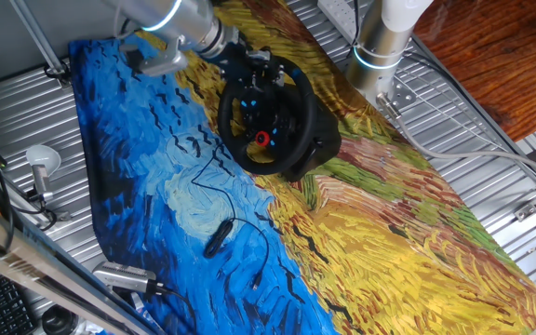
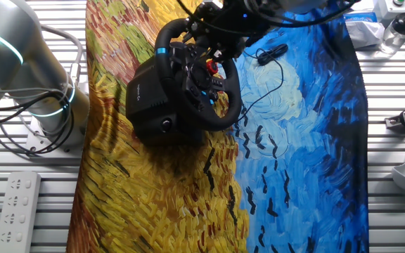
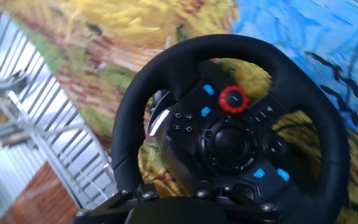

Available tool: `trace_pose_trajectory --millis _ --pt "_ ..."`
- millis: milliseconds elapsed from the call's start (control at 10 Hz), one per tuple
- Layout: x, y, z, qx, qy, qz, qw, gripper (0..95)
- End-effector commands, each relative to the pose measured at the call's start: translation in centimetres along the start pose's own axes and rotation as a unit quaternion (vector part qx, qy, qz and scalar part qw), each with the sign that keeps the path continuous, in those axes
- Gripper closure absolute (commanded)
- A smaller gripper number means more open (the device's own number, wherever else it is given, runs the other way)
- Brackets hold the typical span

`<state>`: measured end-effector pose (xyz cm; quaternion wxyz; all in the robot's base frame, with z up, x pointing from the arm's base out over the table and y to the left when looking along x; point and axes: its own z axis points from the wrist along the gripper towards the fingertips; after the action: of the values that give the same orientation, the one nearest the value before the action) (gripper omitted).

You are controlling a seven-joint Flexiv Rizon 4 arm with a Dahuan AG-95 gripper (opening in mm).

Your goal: Rotate the steering wheel 90 degrees clockwise

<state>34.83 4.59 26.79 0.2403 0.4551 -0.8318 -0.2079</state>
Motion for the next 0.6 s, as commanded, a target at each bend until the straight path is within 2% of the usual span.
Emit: trace_pose_trajectory --millis 100,400,500,600 --pt "0.07 0.06 0.1 0.016 -0.005 0.011 0.9998 57.0" --pt "0.03 0.25 -0.04 0.027 -0.012 0.001 0.9996 57.0" --pt "-0.03 0.37 -0.12 0.035 -0.017 0.002 0.9992 57.0" --pt "0.04 0.52 -0.34 0.052 -0.026 0.012 0.9982 57.0"
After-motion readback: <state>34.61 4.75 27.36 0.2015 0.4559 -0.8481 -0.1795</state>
